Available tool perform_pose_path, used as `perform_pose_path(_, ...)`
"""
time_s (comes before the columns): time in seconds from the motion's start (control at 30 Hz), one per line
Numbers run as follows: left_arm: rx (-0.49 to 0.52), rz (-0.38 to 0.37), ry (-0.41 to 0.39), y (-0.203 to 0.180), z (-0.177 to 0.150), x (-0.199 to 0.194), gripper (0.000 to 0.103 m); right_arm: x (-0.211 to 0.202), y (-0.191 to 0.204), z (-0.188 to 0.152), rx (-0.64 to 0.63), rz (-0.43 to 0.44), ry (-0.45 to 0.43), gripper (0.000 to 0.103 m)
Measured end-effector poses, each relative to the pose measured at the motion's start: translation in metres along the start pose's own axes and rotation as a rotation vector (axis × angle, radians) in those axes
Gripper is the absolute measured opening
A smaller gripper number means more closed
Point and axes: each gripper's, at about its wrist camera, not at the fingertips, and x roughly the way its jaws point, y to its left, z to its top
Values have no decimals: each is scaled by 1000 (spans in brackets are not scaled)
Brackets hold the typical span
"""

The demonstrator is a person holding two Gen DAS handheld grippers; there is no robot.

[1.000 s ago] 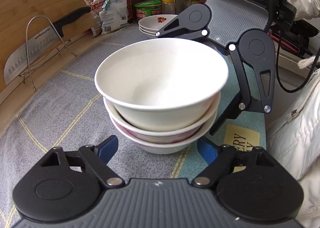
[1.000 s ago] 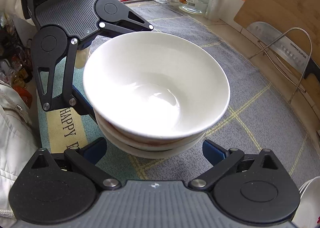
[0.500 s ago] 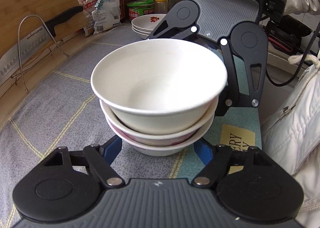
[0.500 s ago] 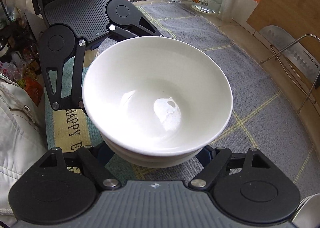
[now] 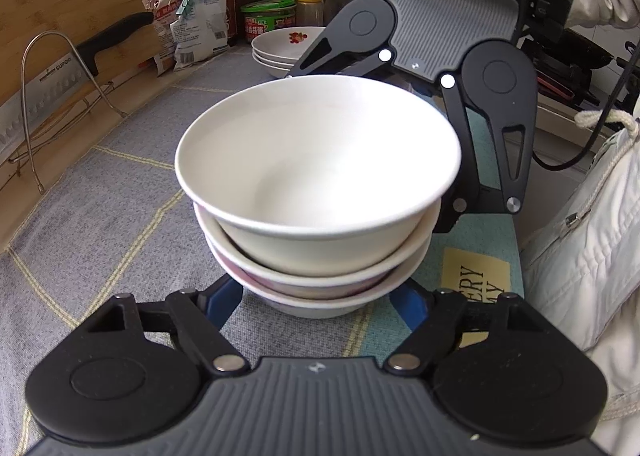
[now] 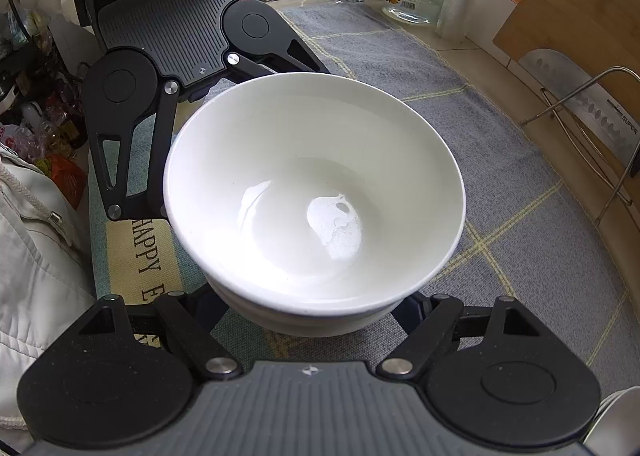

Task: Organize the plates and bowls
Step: 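Lift and carry the bowl stack with both grippers toward the white plate stack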

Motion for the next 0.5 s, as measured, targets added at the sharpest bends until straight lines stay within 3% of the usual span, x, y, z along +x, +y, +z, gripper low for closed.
perform_pose_path(0.5, -6, 12, 11, -4, 7, 0, 80, -9, 2, -3, 9, -1, -1, 87)
